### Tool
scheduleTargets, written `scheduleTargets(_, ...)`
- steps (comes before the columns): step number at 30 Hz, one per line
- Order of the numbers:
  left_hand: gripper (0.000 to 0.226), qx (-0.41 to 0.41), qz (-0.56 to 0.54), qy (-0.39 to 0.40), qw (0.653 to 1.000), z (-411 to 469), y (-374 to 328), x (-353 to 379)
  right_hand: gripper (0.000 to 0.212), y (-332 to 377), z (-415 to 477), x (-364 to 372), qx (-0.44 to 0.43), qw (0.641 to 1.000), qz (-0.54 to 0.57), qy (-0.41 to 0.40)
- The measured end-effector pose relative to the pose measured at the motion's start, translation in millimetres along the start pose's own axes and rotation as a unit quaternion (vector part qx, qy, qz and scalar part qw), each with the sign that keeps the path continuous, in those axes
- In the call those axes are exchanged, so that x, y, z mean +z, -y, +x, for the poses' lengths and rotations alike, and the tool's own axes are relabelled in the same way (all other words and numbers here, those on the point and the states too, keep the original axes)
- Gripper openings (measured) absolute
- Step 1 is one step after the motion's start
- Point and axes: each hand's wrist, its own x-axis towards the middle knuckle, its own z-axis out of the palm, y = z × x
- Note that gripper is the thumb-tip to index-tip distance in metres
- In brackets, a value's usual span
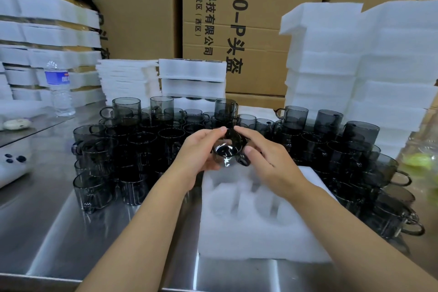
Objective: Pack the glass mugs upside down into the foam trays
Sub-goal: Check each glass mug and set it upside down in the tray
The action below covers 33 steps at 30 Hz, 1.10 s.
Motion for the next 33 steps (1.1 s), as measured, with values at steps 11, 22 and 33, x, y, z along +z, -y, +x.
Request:
scheduleTargets(11,0.025,-0.035,0.043,-0.012,0.998,-1,4,-3,0.059,1,1,3,-0.020,0.995,-0.064,0.075)
scheduleTargets(22,0.013,0.001,-0.003,0.010,1.000,-1,7,-3,0.064,8,2,4,0.047,0.995,-0.053,0.068)
scheduleTargets(33,0.039,0.128,0.230,0.041,0.964,-2,19,2,0.027,5,4,6,0.036,0.990,-0.111,0.078)
